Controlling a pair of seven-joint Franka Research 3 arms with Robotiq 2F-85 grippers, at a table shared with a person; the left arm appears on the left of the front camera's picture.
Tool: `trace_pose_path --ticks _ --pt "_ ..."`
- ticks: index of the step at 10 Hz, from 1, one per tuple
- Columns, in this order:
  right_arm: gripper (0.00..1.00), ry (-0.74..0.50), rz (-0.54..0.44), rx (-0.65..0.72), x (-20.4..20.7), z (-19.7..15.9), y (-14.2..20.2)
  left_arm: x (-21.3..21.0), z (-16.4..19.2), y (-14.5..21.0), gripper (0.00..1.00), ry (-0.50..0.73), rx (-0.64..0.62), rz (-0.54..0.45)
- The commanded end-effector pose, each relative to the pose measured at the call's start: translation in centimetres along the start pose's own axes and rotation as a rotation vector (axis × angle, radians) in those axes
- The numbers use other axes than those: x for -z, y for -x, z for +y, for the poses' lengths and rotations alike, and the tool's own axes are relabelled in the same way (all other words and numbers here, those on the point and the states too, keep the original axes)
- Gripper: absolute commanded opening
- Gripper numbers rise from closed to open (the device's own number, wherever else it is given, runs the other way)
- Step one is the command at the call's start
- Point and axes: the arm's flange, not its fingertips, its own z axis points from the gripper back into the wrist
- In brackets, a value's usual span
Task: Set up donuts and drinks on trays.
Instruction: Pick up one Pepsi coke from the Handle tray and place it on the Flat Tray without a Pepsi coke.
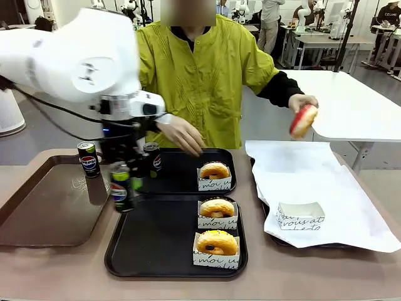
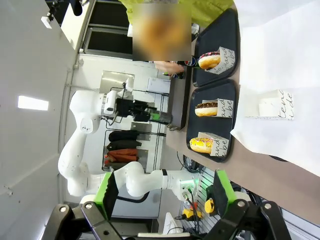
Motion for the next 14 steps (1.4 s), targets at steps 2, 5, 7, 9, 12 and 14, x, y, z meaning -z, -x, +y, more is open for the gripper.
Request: trace_pose_path --ticks 2,5,7,9,12,14 --pt "1.00 -0.007 -0.009 -0.019 0.1 0.0 -0.1 -5.7 6.6 10.6 0.57 -0.011 -0.099 -0.043" --pt "1.00 -0.007 -0.009 -0.019 0.1 0.0 -0.1 -7.3 9.4 10.7 0.57 0.020 -0.127 -0.056" --pt "1.00 -0.007 -0.009 -0.019 0.1 0.0 -0.1 -7.0 9.6 11.1 0.57 0.021 -0.163 -0.068" --pt "1.00 -0.007 -0.009 -0.019 0.1 0.0 -0.1 -7.6 9.7 12.2 0.57 0.029 -0.146 -0.061" --pt "1.00 -0.007 -0.009 -0.019 0.1 0.0 -0.1 -7.6 9.7 12.2 0.57 0.029 -0.146 -0.061" --pt "1.00 -0.007 -0.009 -0.019 0.1 0.0 -0.1 -7.6 9.7 12.2 0.57 0.029 -0.146 -0.061"
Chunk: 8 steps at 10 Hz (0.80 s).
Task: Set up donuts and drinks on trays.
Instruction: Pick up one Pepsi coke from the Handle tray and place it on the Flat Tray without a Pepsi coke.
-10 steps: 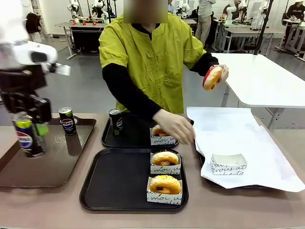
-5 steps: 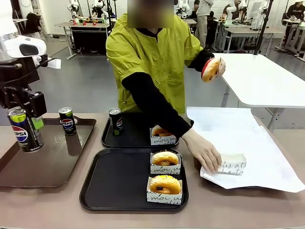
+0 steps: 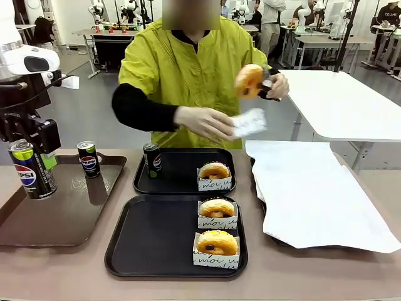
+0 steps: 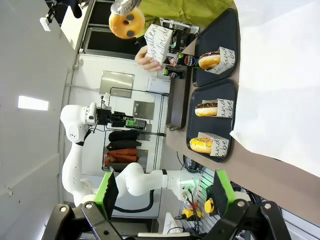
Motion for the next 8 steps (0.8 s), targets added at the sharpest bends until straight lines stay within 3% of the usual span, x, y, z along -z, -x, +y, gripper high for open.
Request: trace_pose_path --ticks 1,4,8 --pt "1.00 -0.007 -0.009 -0.019 0.1 0.0 -0.1 -0.3 0.0 0.4 0.57 0.001 0.002 -0.001" --pt "1.00 -0.007 -0.009 -0.019 0.1 0.0 -0.1 0.0 0.0 0.0 0.57 0.000 0.000 0.000" --pt "1.00 -0.007 -0.009 -0.019 0.1 0.0 -0.1 1.2 -4.5 -4.1 0.57 0.027 0.118 -0.027"
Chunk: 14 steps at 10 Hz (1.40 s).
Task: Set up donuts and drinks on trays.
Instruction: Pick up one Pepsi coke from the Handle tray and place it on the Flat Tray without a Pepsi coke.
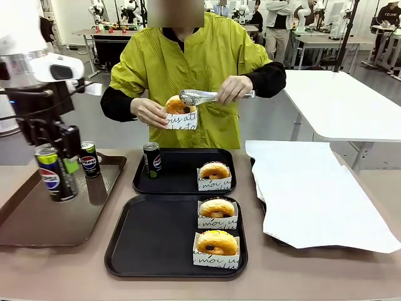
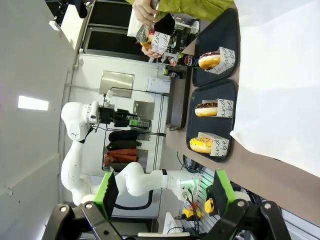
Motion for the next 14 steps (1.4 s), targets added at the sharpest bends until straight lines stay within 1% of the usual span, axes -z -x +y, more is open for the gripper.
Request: trace_pose_path --ticks 1,2,4,5,6,7,8,9,12,14 --pt "1.00 -0.007 -0.008 -0.019 0.1 0.0 -0.1 0.2 -2.3 -3.3 0.57 0.005 0.070 -0.020" --pt "1.00 -0.007 -0.008 -0.019 0.1 0.0 -0.1 1.2 -3.7 -4.9 0.57 0.005 0.106 -0.018" --pt "1.00 -0.007 -0.008 -0.019 0.1 0.0 -0.1 2.3 -4.3 -5.9 0.57 0.034 0.134 -0.018" --pt "1.00 -0.007 -0.008 -0.019 0.1 0.0 -0.1 1.5 -3.4 -5.1 0.57 0.047 0.163 0.011" --pt "1.00 -0.007 -0.008 -0.019 0.1 0.0 -0.1 -0.6 -1.8 -2.4 0.57 0.031 0.179 0.025" --pt "1.00 -0.007 -0.008 -0.019 0.1 0.0 -0.1 -3.1 -0.1 1.2 0.57 0.022 0.186 0.017" --pt "1.00 -0.007 -0.008 -0.019 0.1 0.0 -0.1 -5.1 1.2 4.7 0.57 0.016 0.176 -0.025" --pt "1.00 -0.007 -0.008 -0.019 0.1 0.0 -0.1 -6.0 2.2 6.7 0.57 0.012 0.144 -0.068" --pt "1.00 -0.007 -0.008 -0.019 0.1 0.0 -0.1 -5.7 3.1 5.3 0.57 0.024 0.130 -0.045" --pt "1.00 -0.007 -0.008 -0.019 0.1 0.0 -0.1 -5.5 3.3 5.7 0.57 0.024 0.120 -0.053"
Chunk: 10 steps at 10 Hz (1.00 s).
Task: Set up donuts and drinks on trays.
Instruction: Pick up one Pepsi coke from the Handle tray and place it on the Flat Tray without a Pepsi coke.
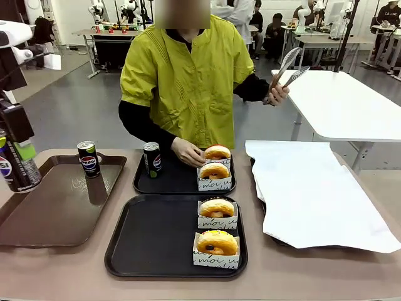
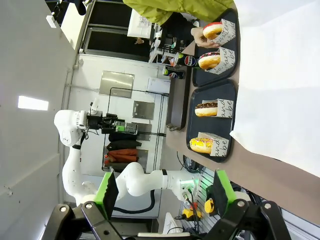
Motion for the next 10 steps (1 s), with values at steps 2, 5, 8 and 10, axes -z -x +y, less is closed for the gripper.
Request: trace_pose_path --ticks 2,5,8,10 --pt "1.00 -0.007 -0.008 -0.019 0.1 0.0 0.0 0.5 -0.4 -2.2 0.57 -0.001 0.003 -0.019" --pt "1.00 -0.007 -0.008 -0.019 0.1 0.0 0.0 4.0 -3.8 -7.3 0.57 -0.011 -0.015 -0.014" --pt "1.00 -0.007 -0.008 -0.019 0.1 0.0 0.0 9.3 -7.5 -12.4 0.57 -0.024 -0.001 0.013" --pt "1.00 -0.007 -0.008 -0.019 0.1 0.0 0.0 13.0 -9.3 -13.4 0.57 -0.032 0.002 -0.011"
